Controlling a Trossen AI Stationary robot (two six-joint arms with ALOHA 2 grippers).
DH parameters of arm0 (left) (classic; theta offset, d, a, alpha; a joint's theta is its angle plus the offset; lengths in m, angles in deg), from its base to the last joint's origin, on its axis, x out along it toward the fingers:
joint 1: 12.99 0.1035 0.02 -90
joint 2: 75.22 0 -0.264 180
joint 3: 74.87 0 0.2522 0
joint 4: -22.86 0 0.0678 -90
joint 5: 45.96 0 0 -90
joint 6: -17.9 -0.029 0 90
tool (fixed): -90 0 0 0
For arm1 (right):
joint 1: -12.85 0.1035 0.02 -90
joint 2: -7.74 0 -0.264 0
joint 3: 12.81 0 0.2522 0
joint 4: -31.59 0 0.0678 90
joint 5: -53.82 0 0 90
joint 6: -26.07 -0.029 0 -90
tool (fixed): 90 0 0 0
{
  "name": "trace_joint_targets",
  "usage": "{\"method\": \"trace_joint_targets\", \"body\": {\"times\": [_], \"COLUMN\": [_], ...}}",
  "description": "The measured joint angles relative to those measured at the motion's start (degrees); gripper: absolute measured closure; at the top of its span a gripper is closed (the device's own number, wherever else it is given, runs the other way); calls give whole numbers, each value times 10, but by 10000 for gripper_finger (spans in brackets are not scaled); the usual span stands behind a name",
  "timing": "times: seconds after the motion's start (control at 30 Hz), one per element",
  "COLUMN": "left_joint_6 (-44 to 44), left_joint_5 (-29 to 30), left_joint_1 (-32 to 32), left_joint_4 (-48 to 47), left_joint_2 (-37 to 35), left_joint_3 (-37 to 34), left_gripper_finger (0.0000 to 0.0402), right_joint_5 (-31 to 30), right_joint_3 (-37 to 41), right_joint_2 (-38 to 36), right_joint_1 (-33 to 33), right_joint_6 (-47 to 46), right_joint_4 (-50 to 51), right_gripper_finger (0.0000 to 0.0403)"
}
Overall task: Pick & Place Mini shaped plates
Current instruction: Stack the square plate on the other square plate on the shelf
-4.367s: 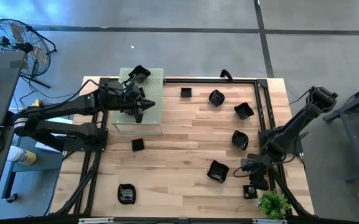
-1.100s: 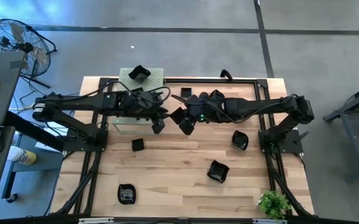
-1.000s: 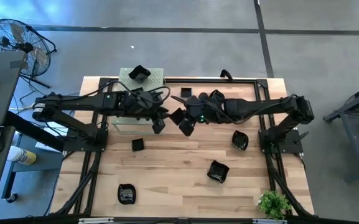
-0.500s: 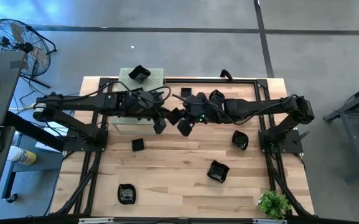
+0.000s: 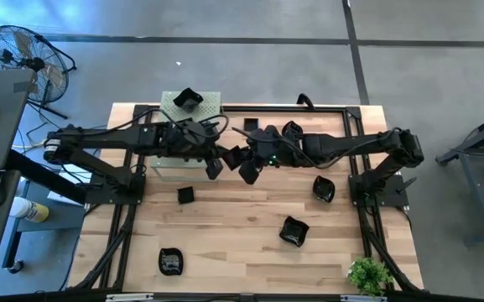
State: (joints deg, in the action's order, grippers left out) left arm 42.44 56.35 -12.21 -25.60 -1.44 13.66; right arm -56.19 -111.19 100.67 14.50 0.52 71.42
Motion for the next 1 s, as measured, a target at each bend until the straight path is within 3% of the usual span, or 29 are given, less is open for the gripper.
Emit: {"method": "trace_joint_targets", "body": {"times": [0.27,0.6,1.0], "left_joint_6": [14,-19,-134], "left_joint_5": [-17,-61,-237], "left_joint_1": [59,220,451], "left_joint_4": [-47,-168,-170], "left_joint_2": [-51,-143,-203], "left_joint_3": [0,0,-126], "left_gripper_finger": [401,401,401], "right_joint_5": [-9,7,14], "right_joint_3": [0,0,0], "right_joint_2": [-14,-19,-19], "right_joint_1": [0,0,0], "right_joint_6": [1,12,30], "right_joint_4": [-2,-2,-7], "right_gripper_finger": [278,272,272]}}
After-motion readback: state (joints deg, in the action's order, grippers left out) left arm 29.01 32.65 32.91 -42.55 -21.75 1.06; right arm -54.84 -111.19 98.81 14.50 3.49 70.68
